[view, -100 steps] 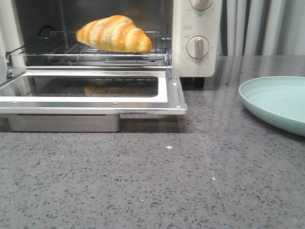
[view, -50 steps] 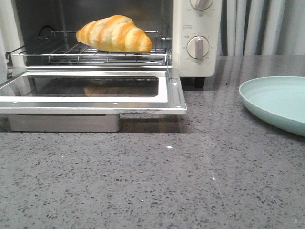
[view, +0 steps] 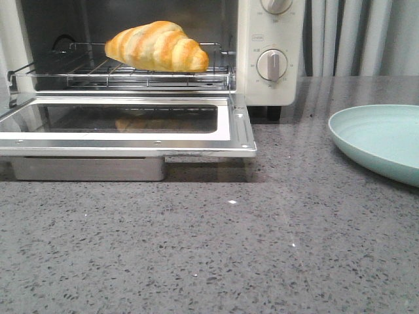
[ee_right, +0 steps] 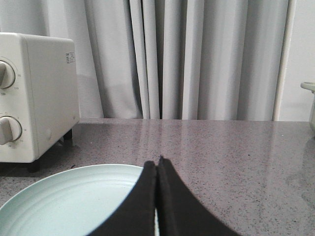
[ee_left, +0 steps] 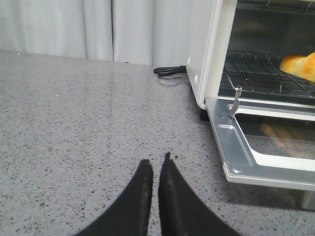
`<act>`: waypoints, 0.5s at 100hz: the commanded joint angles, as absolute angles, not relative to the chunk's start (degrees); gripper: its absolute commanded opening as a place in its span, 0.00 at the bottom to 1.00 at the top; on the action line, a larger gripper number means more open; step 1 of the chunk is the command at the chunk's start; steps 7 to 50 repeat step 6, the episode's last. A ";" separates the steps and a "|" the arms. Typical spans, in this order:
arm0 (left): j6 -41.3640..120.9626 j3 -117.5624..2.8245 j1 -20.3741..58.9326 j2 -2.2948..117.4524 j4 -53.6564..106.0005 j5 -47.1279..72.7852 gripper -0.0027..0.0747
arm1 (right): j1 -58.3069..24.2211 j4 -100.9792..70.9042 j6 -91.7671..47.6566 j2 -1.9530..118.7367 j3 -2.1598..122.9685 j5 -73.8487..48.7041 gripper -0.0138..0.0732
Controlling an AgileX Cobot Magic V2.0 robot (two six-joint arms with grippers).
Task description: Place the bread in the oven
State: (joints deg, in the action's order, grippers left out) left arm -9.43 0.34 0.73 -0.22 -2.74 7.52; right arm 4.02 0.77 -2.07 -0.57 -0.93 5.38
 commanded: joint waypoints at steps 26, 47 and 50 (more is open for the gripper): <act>-9.55 1.65 0.48 -2.07 -2.26 2.99 0.01 | 4.27 0.69 -2.48 -1.98 -1.42 9.76 0.07; -9.55 1.65 0.48 -2.07 -2.26 2.99 0.01 | 4.27 0.69 -2.48 -1.98 -1.42 9.76 0.07; -9.55 1.65 0.48 -2.07 -2.26 2.99 0.01 | 4.27 0.69 -2.48 -1.98 -1.42 9.76 0.07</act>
